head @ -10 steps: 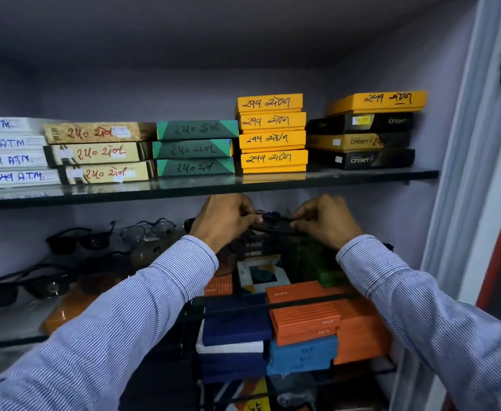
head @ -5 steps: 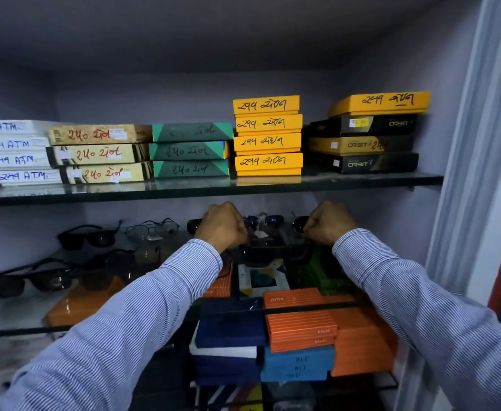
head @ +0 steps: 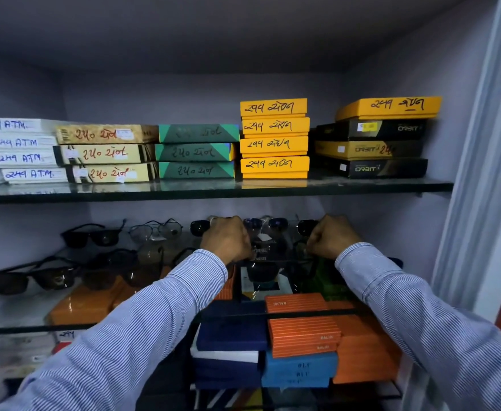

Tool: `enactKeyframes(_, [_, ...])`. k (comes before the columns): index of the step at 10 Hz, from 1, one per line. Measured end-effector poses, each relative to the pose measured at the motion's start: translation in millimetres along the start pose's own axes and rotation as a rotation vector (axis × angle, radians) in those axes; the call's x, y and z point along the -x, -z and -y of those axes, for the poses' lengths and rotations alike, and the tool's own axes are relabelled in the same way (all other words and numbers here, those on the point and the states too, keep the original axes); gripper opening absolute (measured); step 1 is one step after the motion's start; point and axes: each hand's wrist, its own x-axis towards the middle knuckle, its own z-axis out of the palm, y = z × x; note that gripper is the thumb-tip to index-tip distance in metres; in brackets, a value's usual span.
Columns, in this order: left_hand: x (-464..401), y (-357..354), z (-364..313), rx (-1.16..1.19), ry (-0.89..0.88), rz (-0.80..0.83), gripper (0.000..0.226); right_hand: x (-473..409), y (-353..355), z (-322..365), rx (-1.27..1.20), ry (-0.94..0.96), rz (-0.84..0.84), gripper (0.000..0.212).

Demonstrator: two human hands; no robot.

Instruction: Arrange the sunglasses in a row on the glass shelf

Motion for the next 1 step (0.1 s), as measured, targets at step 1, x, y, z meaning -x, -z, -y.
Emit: enactKeyframes(1, [14.6,2.2,-3.6,-0.040,-0.073,-0.152,0.027,17.8,3.9,-2.8,-0.059,0.036,-0.138,0.019])
